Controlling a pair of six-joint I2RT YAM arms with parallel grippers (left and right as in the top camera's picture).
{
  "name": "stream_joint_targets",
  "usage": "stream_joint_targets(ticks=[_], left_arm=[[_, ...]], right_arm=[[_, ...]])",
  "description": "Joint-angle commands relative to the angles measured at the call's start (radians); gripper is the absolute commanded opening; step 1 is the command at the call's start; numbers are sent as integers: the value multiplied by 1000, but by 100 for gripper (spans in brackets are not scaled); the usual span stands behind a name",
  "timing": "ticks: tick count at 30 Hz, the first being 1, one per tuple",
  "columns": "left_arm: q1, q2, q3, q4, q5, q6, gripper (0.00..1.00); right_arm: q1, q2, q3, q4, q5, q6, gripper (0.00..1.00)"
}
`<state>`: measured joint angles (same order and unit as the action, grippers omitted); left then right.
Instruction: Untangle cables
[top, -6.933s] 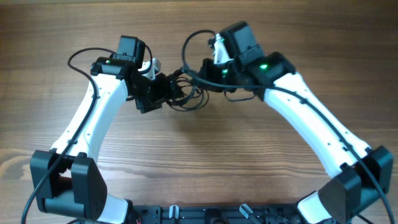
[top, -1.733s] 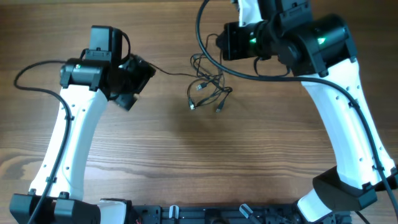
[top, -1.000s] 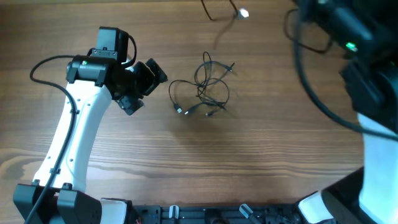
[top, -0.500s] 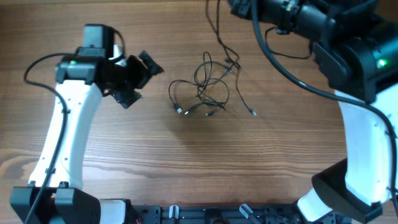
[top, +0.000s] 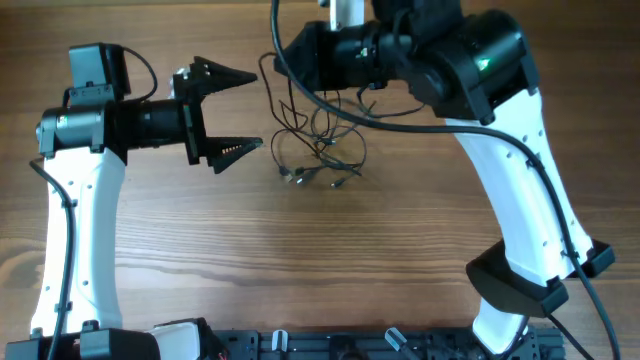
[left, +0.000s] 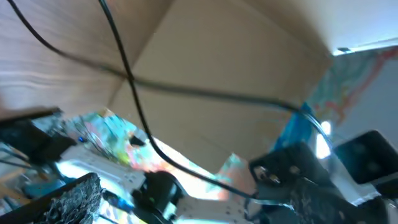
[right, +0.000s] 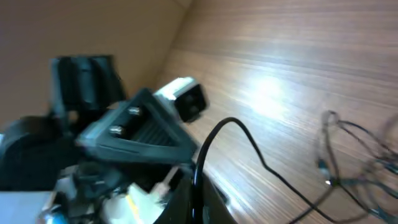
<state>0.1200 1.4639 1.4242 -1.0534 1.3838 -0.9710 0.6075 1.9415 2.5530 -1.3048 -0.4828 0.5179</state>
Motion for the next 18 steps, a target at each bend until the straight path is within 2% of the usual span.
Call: stream_joint_targets(ticks=[1, 6, 9, 11, 14, 18], left_arm=[[1, -13, 14, 19, 74, -160, 100], [1, -13, 14, 187, 51, -353, 100], [1, -13, 14, 212, -24, -377, 98], [1, -13, 14, 213, -60, -392, 91], [1, -13, 14, 213, -62, -425, 71], [1, -13, 14, 213, -62, -425, 61]], right_arm=[[31, 21, -29, -13, 127, -17, 4], [92, 21, -93, 11, 124, -17, 4], [127, 23, -93, 31, 124, -18, 4], [134, 23, -93, 42, 124, -18, 4], [134, 23, -93, 40, 123, -18, 4], [134, 23, -93, 40, 124, -18, 4]])
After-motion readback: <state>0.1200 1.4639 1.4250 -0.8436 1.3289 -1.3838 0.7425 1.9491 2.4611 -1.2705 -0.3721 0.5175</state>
